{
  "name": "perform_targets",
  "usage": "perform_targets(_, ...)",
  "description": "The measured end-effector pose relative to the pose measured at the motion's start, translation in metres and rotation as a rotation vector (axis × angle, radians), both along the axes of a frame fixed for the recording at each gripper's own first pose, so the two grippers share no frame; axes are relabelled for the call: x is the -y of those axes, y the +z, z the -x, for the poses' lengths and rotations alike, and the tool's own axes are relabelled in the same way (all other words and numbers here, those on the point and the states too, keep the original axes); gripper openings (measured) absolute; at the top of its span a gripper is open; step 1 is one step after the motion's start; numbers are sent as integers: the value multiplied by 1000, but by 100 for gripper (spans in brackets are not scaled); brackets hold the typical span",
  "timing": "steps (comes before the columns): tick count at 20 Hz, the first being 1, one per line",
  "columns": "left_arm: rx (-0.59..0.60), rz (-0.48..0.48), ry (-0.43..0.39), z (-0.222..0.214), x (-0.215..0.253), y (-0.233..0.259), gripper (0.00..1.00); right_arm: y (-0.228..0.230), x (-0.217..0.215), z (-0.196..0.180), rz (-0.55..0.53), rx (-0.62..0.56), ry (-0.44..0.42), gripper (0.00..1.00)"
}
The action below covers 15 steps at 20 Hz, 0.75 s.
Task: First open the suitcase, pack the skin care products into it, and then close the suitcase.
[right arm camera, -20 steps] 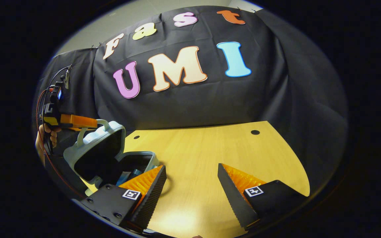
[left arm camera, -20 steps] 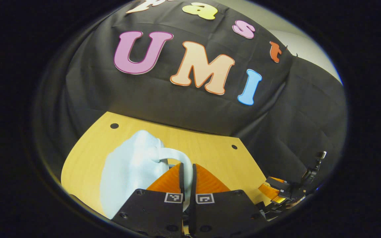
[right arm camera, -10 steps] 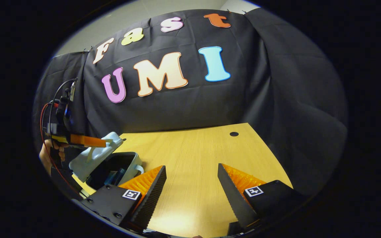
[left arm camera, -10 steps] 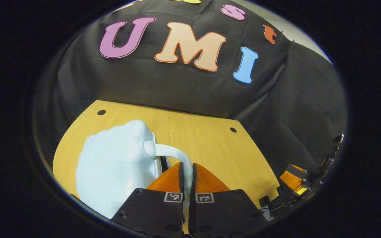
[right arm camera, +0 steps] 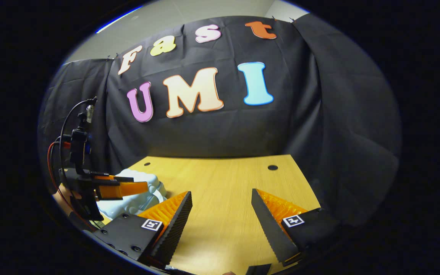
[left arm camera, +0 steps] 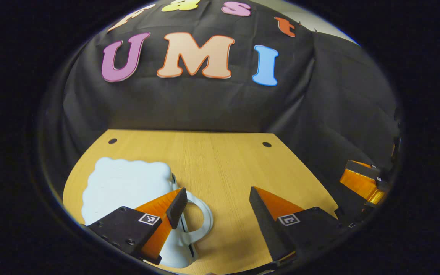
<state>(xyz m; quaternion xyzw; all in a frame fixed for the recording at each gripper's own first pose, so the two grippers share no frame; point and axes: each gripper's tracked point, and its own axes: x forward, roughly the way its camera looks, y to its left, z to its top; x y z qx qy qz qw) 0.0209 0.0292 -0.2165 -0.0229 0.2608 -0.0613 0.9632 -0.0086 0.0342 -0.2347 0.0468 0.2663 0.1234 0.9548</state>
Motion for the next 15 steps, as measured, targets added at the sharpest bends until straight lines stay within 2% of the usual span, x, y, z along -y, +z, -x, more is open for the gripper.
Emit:
perform_targets(8, 275, -73, 81, -4, -25, 85, 95, 110, -36, -41, -21, 349, -82, 98)
perform_targets(10, 292, -65, 77, -5, -30, 95, 95, 123, -46, -44, -20, 385, -89, 97)
perform_targets(11, 298, -61, 77, -6, -35, 100, 95, 127, -51, -45, -19, 394, -90, 94)
perform_targets(12, 309, -57, 78, -6, -39, 107, 95, 130, -54, -44, -19, 402, -92, 97)
perform_targets(15, 334, -63, 81, -6, -51, 118, 95, 137, -64, -41, -11, 424, -98, 97)
